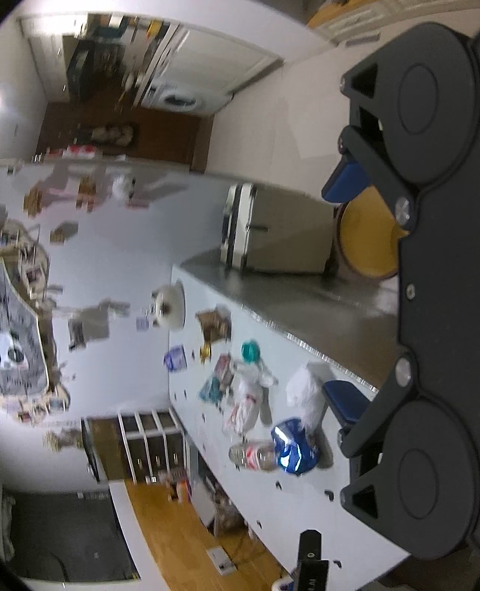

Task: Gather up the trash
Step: 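Grasp the blue Pepsi can with the left tool while the right tool grasps the white tissue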

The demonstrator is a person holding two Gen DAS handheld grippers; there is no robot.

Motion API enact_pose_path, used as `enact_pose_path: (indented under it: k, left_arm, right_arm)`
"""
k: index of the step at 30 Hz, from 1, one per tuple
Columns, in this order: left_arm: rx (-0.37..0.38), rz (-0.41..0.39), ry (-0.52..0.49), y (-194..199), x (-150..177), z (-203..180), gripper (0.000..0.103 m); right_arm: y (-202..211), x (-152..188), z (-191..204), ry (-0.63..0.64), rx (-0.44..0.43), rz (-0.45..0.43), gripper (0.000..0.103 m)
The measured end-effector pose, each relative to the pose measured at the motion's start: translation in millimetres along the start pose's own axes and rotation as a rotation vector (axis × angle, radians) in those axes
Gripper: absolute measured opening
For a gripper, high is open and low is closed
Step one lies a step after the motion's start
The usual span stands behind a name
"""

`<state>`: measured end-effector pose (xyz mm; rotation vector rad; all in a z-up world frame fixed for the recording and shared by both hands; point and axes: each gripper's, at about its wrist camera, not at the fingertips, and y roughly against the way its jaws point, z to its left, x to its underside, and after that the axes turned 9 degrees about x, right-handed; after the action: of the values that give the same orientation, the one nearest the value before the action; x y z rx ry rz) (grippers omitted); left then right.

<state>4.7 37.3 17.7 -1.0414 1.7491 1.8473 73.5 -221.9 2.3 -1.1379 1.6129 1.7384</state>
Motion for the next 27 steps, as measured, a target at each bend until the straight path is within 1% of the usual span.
enact_pose_path:
  k: [5,8,10,12,14,15,17,18,21,27]
  left_arm:
    - [-0.026,-0.002,0.037,-13.3,-16.8,16.2,0.103]
    - [-0.014,-0.005,0.039,-27.2,-28.5,26.0,0.103]
    - [0.002,-0.001,0.032,-39.0,-37.2,33.0,0.103]
    - [0.018,-0.004,0.024,-50.7,-44.9,40.3,0.103]
    - [0.052,-0.012,0.013,-65.8,-52.0,48.7,0.103]
    - [0.067,-0.008,0.009,-72.8,-55.8,52.6,0.103]
    - [0.100,0.005,-0.005,-86.7,-64.1,60.7,0.103]
    - [0.120,0.009,-0.015,-92.9,-67.4,64.9,0.103]
    - [0.197,0.024,-0.043,-112.1,-76.3,79.0,0.103]
    - [0.397,0.096,-0.069,-160.0,-94.4,102.1,0.103]
  right_arm:
    - [-20.9,-17.9,22.7,0.059,-0.078,-0.034,0.103]
    - [-38.1,-27.2,37.2,0.061,-0.138,-0.031,0.103]
    - [-49.0,-32.4,50.0,0.062,-0.149,-0.049,0.103]
    - [-60.1,-36.1,64.8,0.070,-0.132,-0.061,0.103]
    - [-74.4,-38.6,78.6,0.081,-0.127,-0.053,0.103]
    - [-82.8,-39.2,85.3,0.083,-0.145,-0.046,0.103]
    - [-98.1,-40.6,96.3,0.070,-0.170,-0.008,0.103]
    - [-105.3,-40.2,101.4,0.057,-0.169,0.006,0.103]
    - [-127.4,-38.6,122.1,0.054,-0.134,0.038,0.103]
    - [-166.3,-30.4,158.8,0.112,-0.075,0.104,0.103]
